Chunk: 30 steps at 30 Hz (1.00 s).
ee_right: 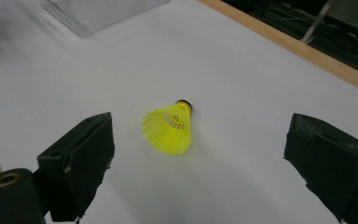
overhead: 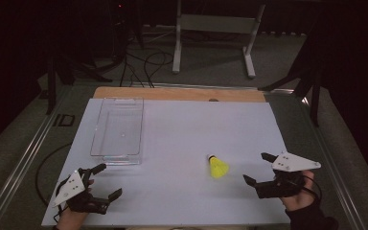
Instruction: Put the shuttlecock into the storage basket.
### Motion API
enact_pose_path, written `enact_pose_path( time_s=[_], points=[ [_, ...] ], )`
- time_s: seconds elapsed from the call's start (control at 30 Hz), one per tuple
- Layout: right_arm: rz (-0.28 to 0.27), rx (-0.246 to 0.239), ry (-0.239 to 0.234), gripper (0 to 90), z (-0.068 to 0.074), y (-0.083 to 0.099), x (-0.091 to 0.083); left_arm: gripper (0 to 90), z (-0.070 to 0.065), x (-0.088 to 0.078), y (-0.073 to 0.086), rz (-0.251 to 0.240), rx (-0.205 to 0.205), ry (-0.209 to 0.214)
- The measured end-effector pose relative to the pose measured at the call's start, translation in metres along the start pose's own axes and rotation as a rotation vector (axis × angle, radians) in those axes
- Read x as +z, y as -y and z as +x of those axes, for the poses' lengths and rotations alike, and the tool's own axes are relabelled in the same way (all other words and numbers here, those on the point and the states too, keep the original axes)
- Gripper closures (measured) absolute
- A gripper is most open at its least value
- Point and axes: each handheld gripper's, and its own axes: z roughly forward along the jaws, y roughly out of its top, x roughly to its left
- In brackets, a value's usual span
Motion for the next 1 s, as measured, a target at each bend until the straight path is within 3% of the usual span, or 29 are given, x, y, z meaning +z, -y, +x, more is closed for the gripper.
enact_pose_path(
  time_s=[0.2,0.43,0.7,1.0],
  points=[
    [0.034,-0.014,-0.002,9.2,0.002,-0.01,0.007,0.0,0.0,0.0,0.0,0.0,0.001,0.001],
    [0.117,0.0,-0.013,9.7,0.004,-0.018,0.024,0.0,0.0,0.0,0.0,0.002,0.003,0.002],
    [0.212,0.033,-0.025,10.3,0.001,-0.018,0.043,0.0,0.0,0.0,0.0,0.002,0.004,0.004],
    [0.298,0.032,-0.043,10.3,0.001,-0.013,0.064,0.0,-0.001,0.0,0.0,0.002,0.004,0.008]
  ],
)
